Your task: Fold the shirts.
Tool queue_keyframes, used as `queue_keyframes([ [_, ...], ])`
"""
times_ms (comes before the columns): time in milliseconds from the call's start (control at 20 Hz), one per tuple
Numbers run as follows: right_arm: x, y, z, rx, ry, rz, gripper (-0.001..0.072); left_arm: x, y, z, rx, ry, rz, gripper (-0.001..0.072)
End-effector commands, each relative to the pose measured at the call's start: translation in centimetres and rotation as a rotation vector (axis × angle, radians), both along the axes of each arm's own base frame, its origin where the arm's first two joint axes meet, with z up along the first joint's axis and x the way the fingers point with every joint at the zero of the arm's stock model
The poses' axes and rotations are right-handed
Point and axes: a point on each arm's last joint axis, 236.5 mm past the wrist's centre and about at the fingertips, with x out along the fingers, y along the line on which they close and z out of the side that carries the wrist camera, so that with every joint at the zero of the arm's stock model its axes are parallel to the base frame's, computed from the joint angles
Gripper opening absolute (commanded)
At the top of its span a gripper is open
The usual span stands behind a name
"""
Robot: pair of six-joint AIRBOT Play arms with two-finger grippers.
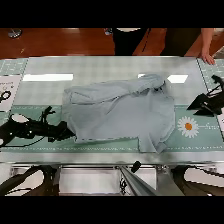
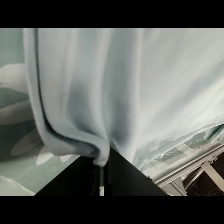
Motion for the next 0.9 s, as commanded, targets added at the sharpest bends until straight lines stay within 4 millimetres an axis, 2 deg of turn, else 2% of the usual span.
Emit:
queue_keyframes([
  [0, -1.8, 3.2, -2.5, 0.162, 0.003, -0.025, 0.0549, 1.1, 0.7, 0.2, 0.019, -0.045, 0.033, 0.0024],
  [250, -4.7, 5.3, -6.8, 0.169, 0.06, -0.032, 0.0534, 1.7, 1.0, 1.0, 0.029, -0.088, 0.041, 0.0025],
  [400, -4.7, 6.8, -8.9, 0.119, 0.046, -0.002, 0.0531, 1.8, 1.0, 1.2, 0.032, -0.1, 0.042, 0.0025],
  [450, -4.2, 7.3, -9.3, 0.097, 0.034, 0.007, 0.0477, 1.8, 1.0, 1.3, 0.033, -0.101, 0.042, 0.0025],
  [550, -3.3, 8.5, -9.7, 0.066, 0.016, 0.024, 0.0156, 1.9, 1.0, 1.3, 0.033, -0.104, 0.041, 0.0025],
  [600, -2.9, 9.2, -9.5, 0.064, 0.006, 0.05, 0.0022, 2.1, 1.1, 1.6, 0.035, -0.131, 0.022, 0.0024],
  [700, -1.4, 9.5, -7.6, 0.055, -0.047, 0.09, 0.0021, 4.2, 1.7, 4.1, 0.059, -0.244, 0.002, 0.0024],
  [750, 0.1, 9.2, -5.7, 0.044, -0.107, 0.096, 0.0021, 6.0, 2.2, 6.2, 0.082, -0.328, 0.008, 0.0024],
  [850, 4.3, 8.6, 0.8, 0.003, -0.316, 0.092, 0.0021, 10.0, 3.6, 13.1, 0.147, -0.554, 0.03, 0.0024],
])
